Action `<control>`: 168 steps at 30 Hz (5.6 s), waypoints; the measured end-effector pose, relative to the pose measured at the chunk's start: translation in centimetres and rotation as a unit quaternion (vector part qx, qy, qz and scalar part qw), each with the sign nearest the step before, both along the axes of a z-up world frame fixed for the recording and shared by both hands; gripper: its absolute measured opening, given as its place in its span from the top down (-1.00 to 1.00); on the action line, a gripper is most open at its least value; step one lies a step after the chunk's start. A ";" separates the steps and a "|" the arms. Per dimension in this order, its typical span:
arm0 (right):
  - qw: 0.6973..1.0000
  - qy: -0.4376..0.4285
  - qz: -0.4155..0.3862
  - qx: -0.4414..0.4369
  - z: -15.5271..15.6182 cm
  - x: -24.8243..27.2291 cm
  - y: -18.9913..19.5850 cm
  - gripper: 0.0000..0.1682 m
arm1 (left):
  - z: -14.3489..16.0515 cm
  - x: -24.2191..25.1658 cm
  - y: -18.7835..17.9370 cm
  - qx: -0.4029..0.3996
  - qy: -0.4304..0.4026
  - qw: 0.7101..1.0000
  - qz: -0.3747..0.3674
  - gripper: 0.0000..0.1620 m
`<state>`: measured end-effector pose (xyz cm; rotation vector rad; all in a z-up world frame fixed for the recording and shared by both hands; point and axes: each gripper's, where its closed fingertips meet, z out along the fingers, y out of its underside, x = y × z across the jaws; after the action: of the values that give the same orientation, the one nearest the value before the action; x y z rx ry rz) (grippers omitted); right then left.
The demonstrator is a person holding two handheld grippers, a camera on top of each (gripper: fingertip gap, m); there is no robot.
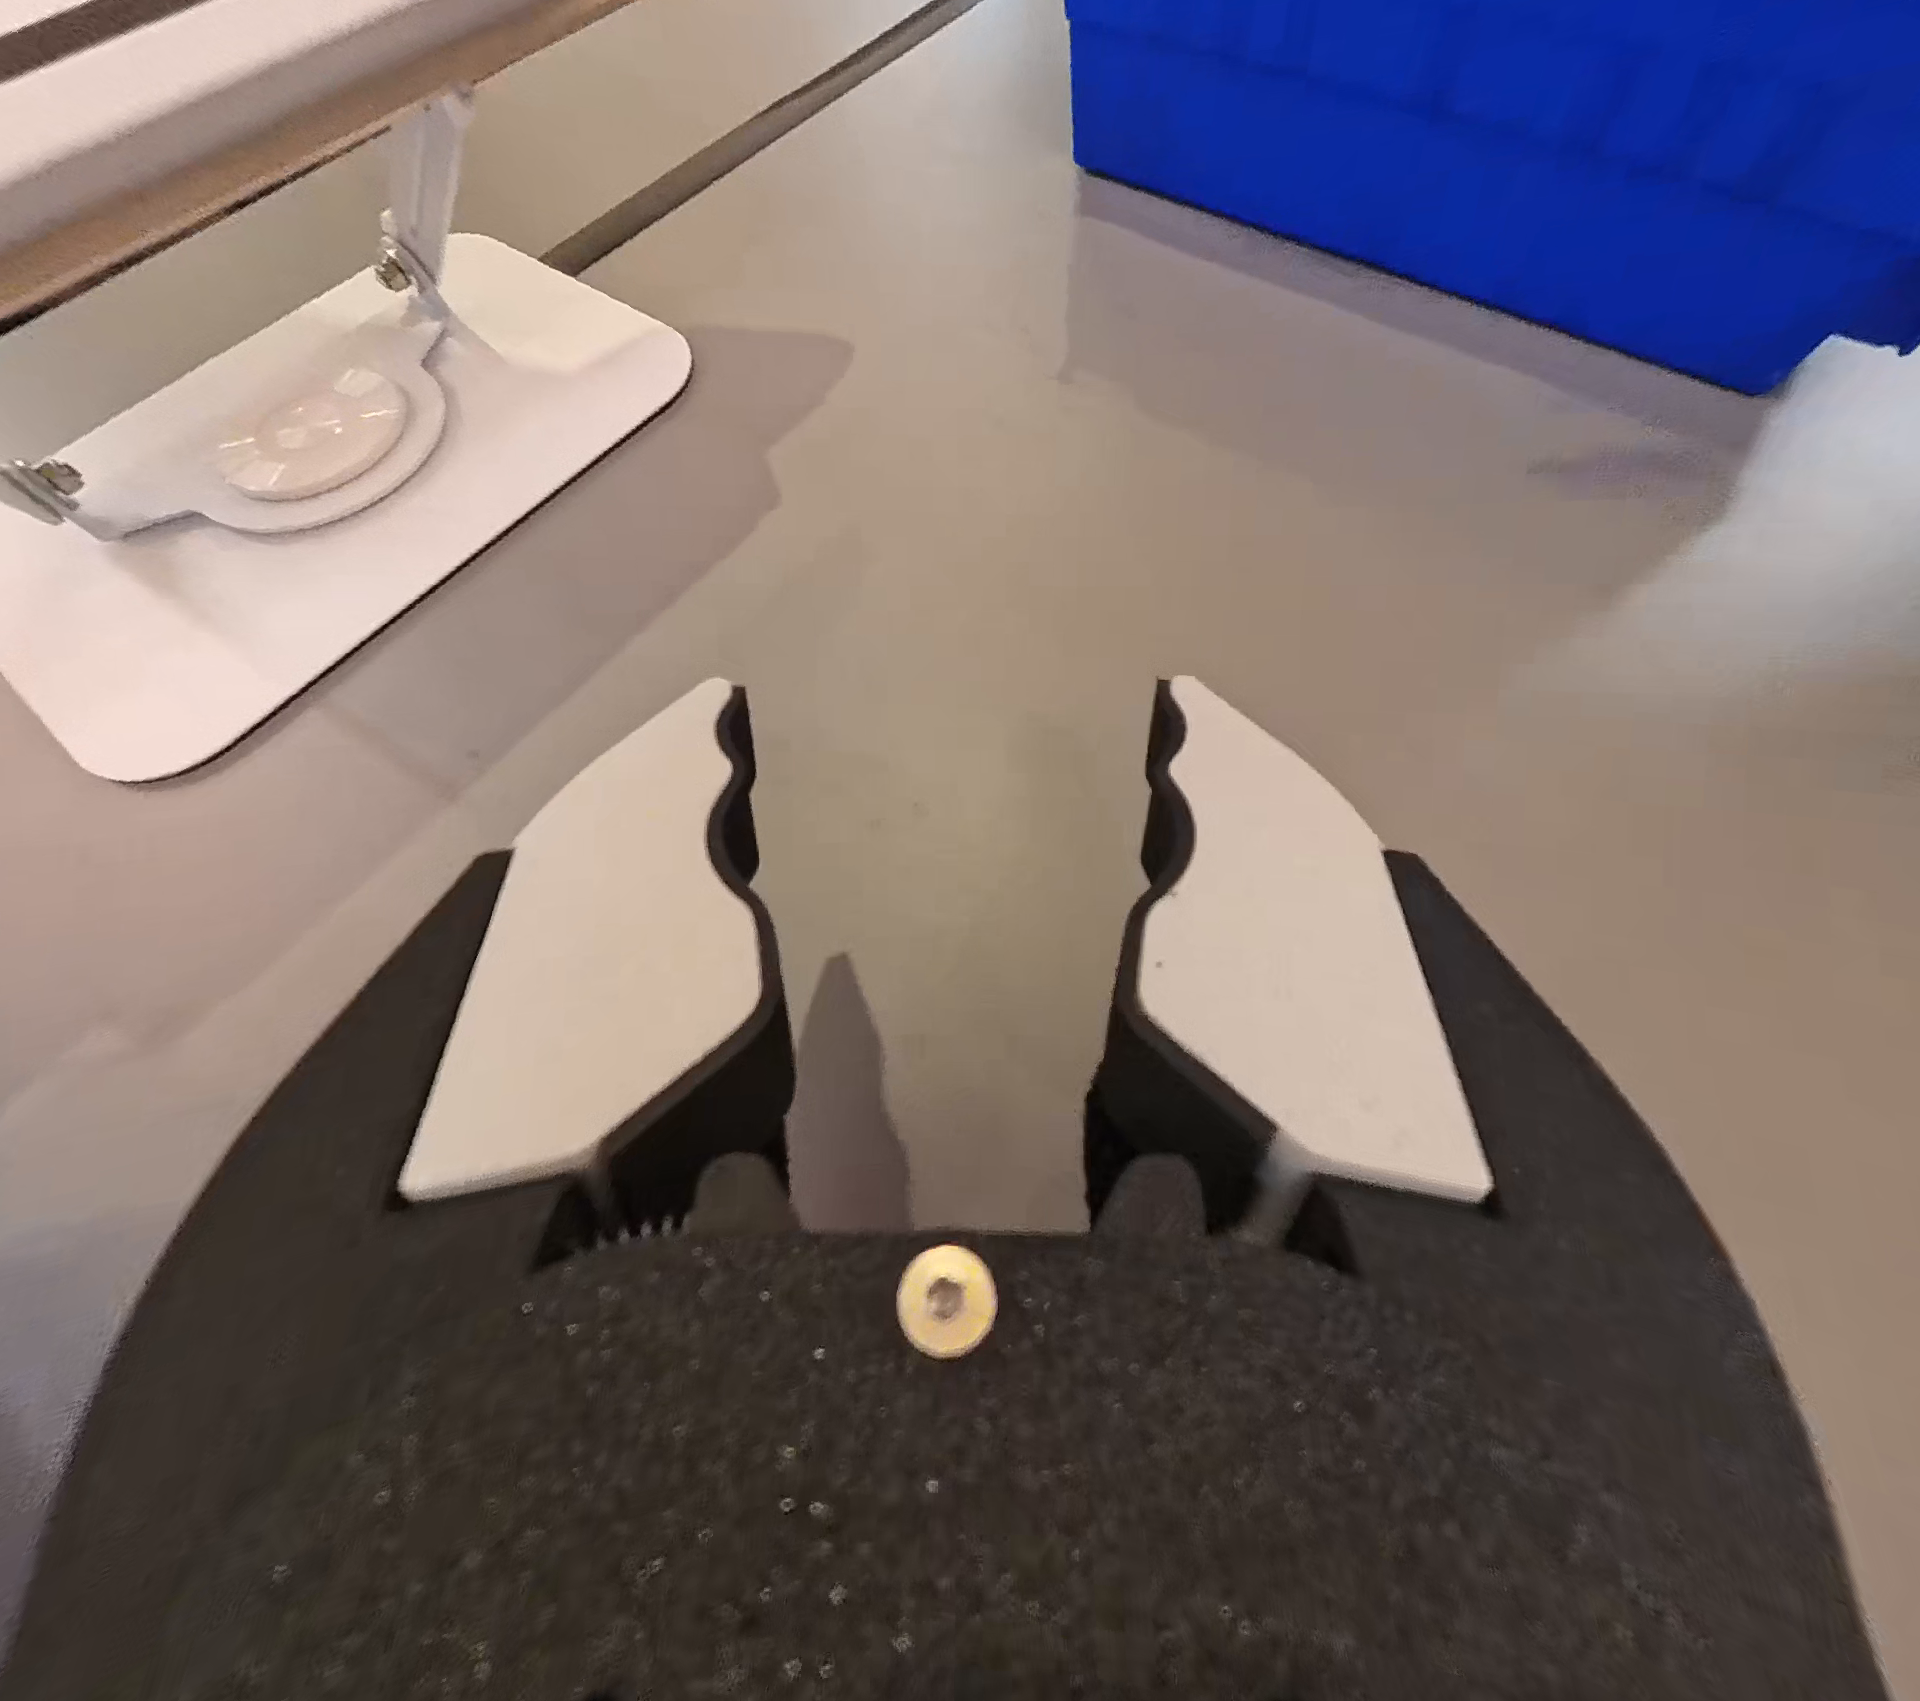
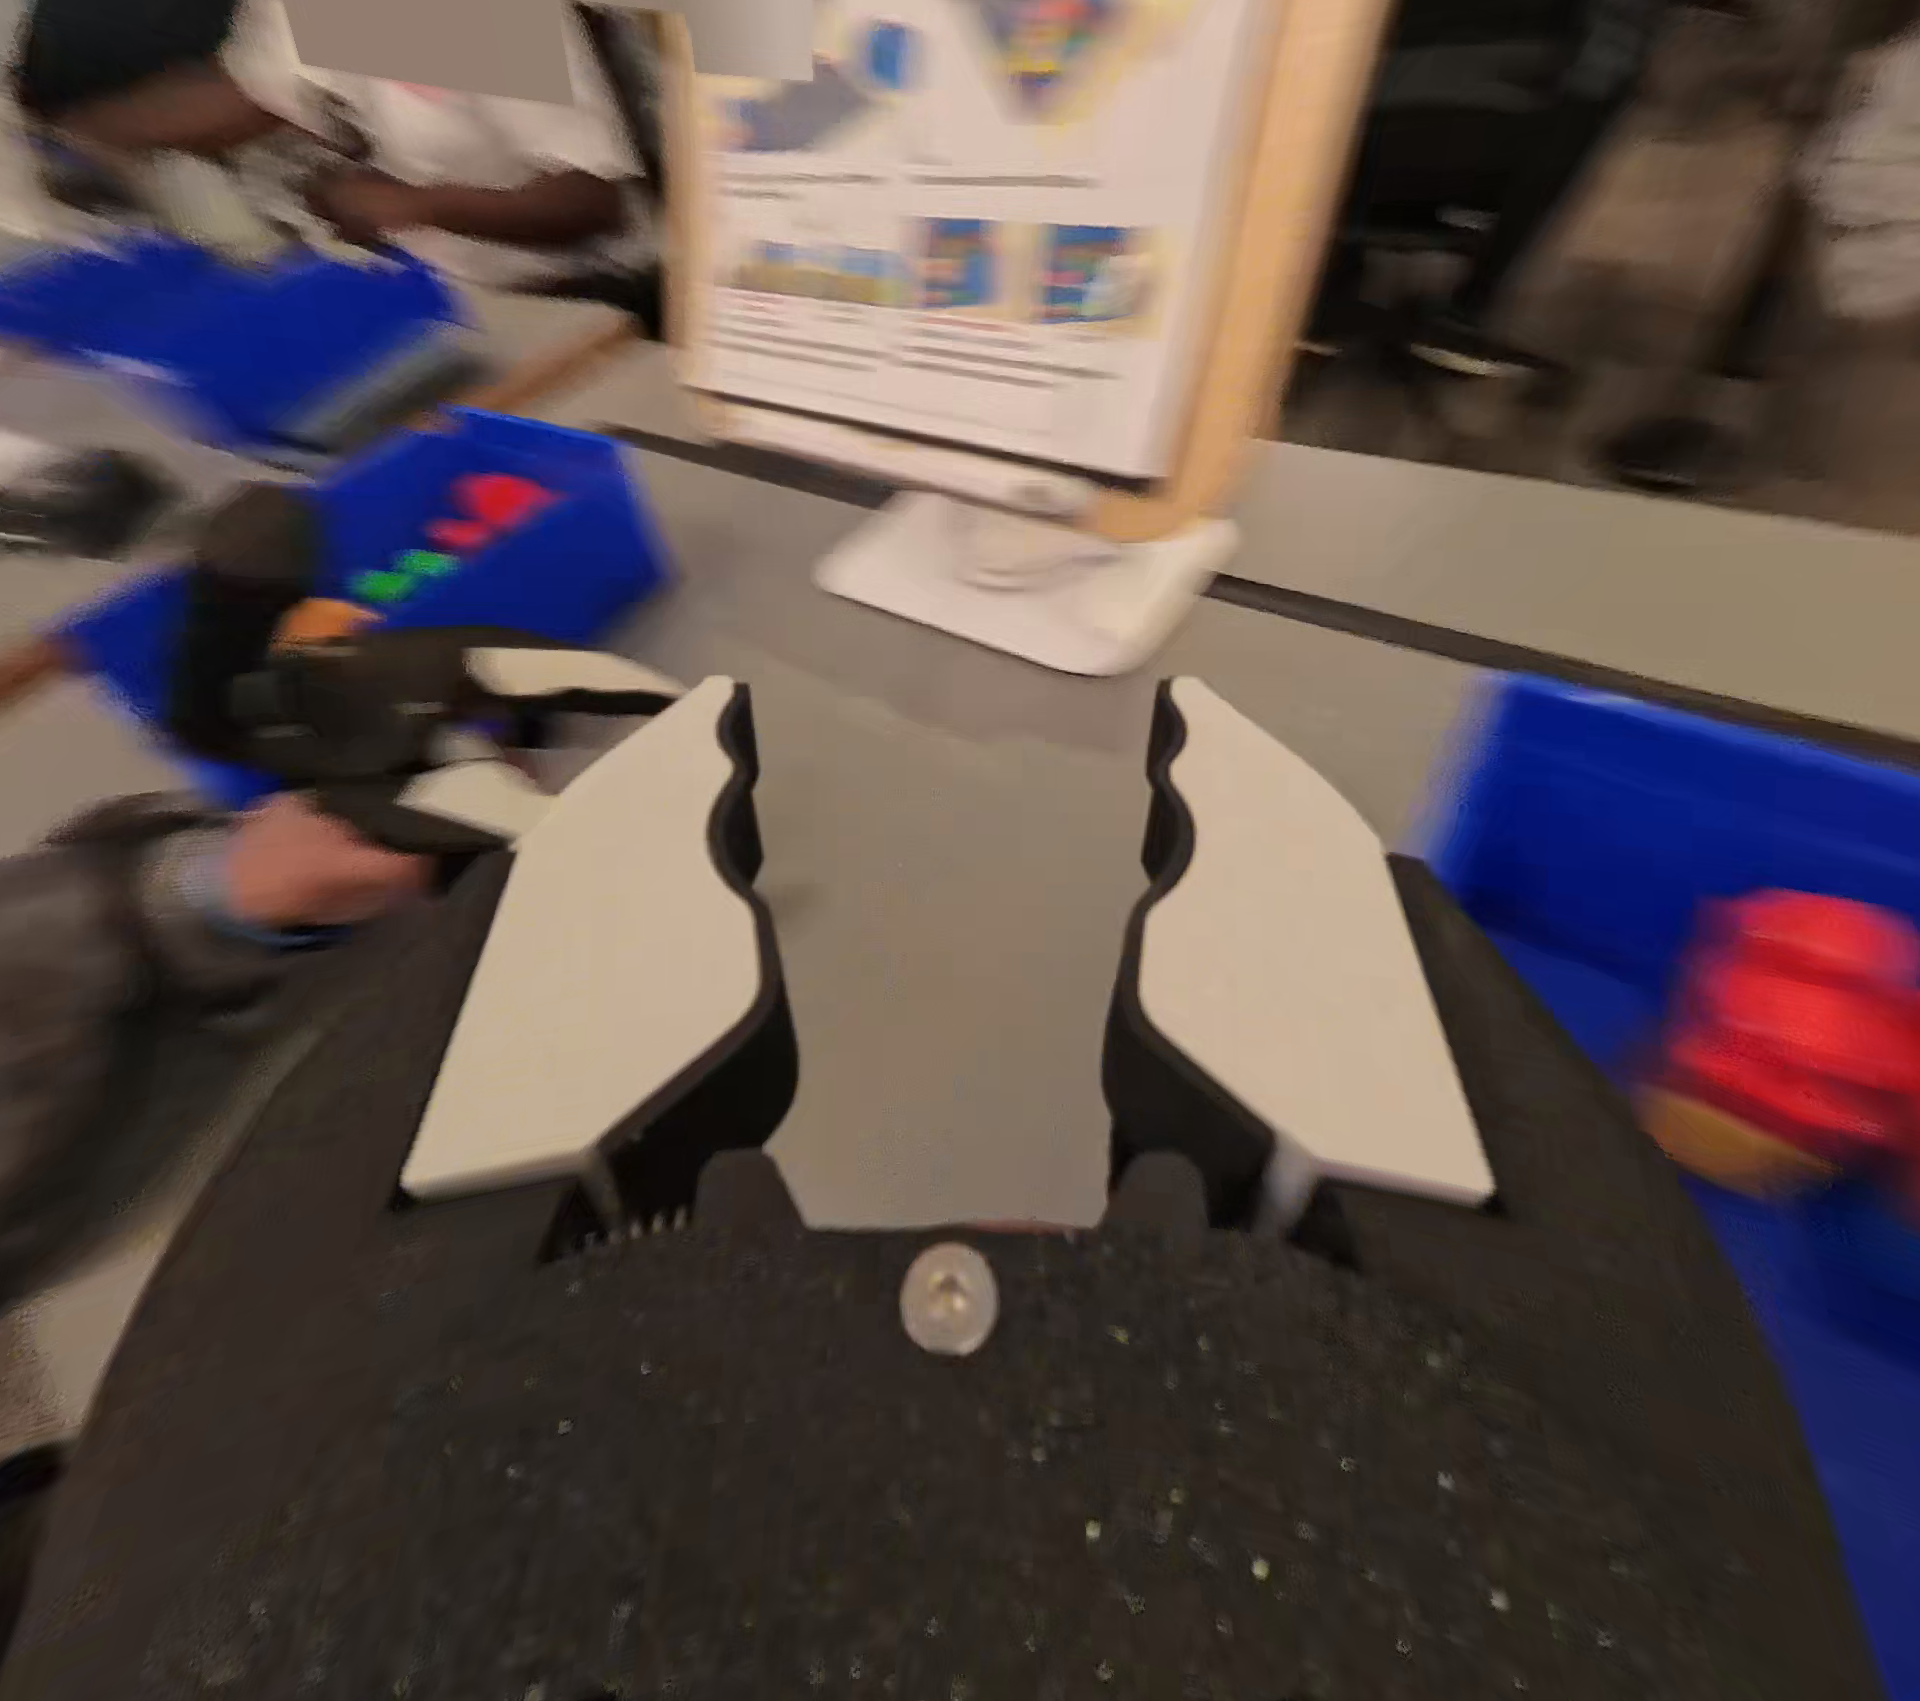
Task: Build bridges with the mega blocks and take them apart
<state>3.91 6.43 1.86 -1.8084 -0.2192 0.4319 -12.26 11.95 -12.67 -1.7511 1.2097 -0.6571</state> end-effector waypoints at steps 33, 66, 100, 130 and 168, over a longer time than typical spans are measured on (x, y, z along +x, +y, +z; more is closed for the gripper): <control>0.989 0.040 0.141 0.007 -12.4 -12.2 -2.0 0.30 | -6.2 -30.8 8.3 -0.116 0.435 0.893 0.019 0.14; 0.989 0.098 0.112 -0.016 -12.6 -9.5 -1.7 0.32 | -5.7 -6.3 -5.4 0.108 0.473 0.783 -0.388 -0.01; 0.983 0.060 0.165 -0.048 -13.7 -12.8 -1.8 0.33 | -3.4 -38.4 0.9 -0.319 0.365 0.809 0.333 0.13; 0.979 0.091 0.173 -0.063 -13.9 -12.5 -1.9 0.32 | 2.3 -12.9 -4.1 0.104 0.464 0.861 -0.183 0.45; 0.974 0.114 0.180 -0.078 -14.1 -12.5 -1.9 0.32 | 7.9 -28.4 -2.5 0.000 0.170 0.978 0.123 0.01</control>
<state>-8.55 4.50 -12.20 -1.8562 -0.3646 0.9301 -40.64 9.44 -4.81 -2.0285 1.1866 -0.2159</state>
